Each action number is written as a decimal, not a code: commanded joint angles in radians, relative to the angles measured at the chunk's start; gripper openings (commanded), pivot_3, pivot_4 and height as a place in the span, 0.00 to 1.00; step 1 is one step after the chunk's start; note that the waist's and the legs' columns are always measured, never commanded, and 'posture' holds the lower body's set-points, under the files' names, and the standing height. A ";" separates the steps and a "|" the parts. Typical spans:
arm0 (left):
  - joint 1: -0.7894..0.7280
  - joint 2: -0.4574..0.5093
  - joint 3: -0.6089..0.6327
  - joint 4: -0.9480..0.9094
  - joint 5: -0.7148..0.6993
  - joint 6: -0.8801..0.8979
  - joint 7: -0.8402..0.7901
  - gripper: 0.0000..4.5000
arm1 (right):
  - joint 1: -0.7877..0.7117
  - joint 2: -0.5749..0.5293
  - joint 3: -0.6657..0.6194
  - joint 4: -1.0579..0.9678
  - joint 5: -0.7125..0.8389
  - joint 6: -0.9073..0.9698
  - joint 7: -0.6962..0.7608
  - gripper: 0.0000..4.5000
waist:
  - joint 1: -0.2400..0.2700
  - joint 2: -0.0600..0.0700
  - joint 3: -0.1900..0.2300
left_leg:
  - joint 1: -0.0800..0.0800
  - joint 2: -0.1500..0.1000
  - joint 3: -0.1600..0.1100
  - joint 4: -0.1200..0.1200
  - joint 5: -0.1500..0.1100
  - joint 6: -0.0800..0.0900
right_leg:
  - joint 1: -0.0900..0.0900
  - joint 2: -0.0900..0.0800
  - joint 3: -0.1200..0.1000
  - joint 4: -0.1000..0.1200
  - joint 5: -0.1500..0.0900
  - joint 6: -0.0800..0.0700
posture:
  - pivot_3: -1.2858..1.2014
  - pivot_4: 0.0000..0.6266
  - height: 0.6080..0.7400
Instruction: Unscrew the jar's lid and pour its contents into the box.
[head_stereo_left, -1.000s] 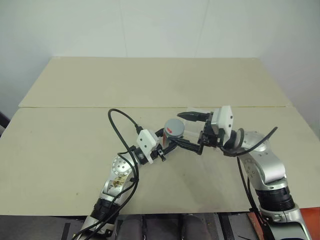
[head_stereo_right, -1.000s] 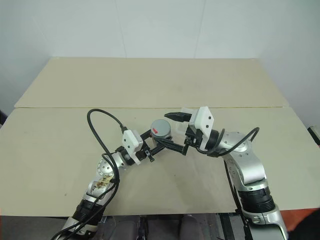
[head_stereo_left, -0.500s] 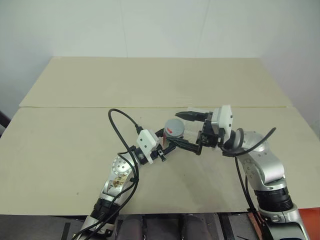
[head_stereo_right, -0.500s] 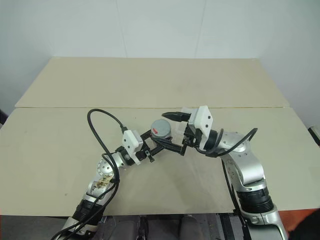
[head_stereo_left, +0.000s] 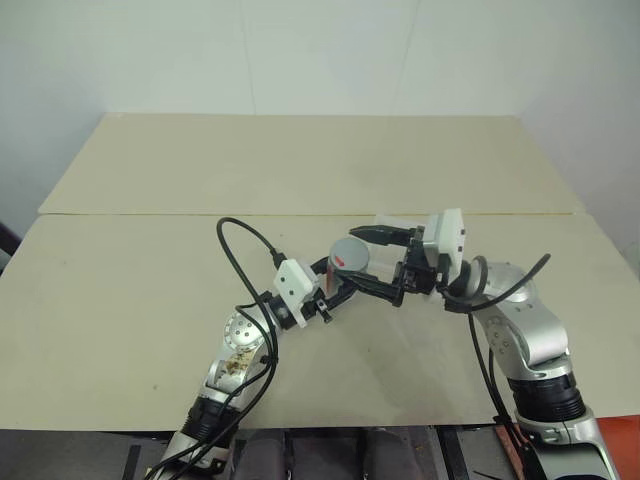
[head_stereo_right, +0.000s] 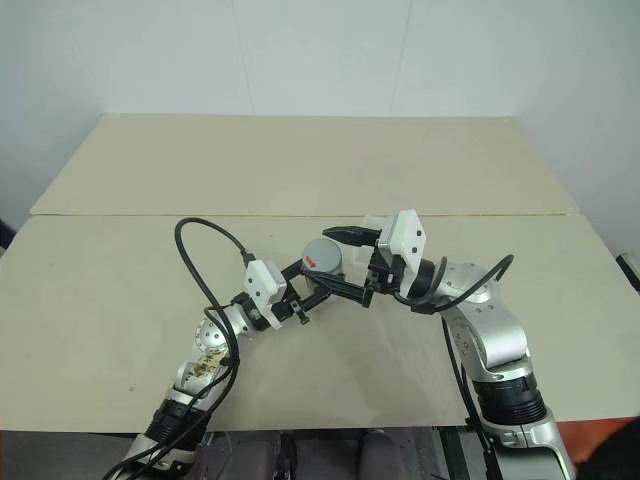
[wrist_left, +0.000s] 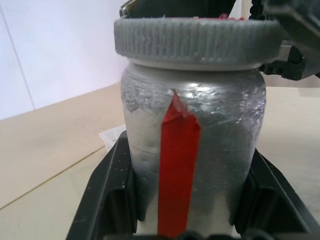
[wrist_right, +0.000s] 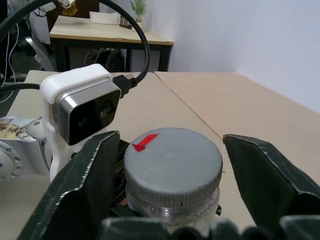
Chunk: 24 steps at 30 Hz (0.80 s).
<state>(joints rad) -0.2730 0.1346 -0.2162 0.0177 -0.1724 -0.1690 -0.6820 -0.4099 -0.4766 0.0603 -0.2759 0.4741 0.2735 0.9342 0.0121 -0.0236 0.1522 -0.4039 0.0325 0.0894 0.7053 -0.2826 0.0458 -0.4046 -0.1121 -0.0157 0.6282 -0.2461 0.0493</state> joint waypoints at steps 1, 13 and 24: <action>-0.008 -0.007 -0.003 -0.014 -0.009 -0.018 0.002 0.43 | -0.014 0.003 -0.012 -0.013 0.005 -0.015 -0.003 0.86 | 0.000 0.000 0.000 | 0.000 0.000 0.000 0.000 0.000 0.000 | 0.000 0.000 0.000 0.000 0.000 0.000 | 0.52 0.24 1.00; -0.007 -0.008 -0.002 -0.016 -0.008 -0.018 0.005 0.43 | -0.014 0.002 -0.006 -0.006 -0.002 -0.022 0.006 0.86 | 0.000 0.000 0.000 | 0.000 0.000 0.000 0.000 0.000 0.000 | 0.000 0.000 0.000 0.000 0.000 0.000 | 0.52 0.24 1.00; -0.007 -0.009 -0.004 -0.011 -0.008 -0.019 0.002 0.43 | -0.012 0.010 -0.007 -0.003 -0.015 -0.024 0.000 0.67 | 0.000 0.000 0.000 | 0.000 0.000 0.000 0.000 0.000 0.000 | 0.000 0.000 0.000 0.000 0.000 0.000 | 0.52 0.24 1.00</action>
<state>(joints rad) -0.2733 0.1320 -0.2146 0.0177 -0.1727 -0.1703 -0.6788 -0.4099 -0.4686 0.0668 -0.2626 0.4543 0.2721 0.9413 0.0122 -0.0236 0.1522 -0.4039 0.0325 0.0894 0.7053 -0.2825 0.0458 -0.4046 -0.1121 -0.0157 0.6282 -0.2461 0.0493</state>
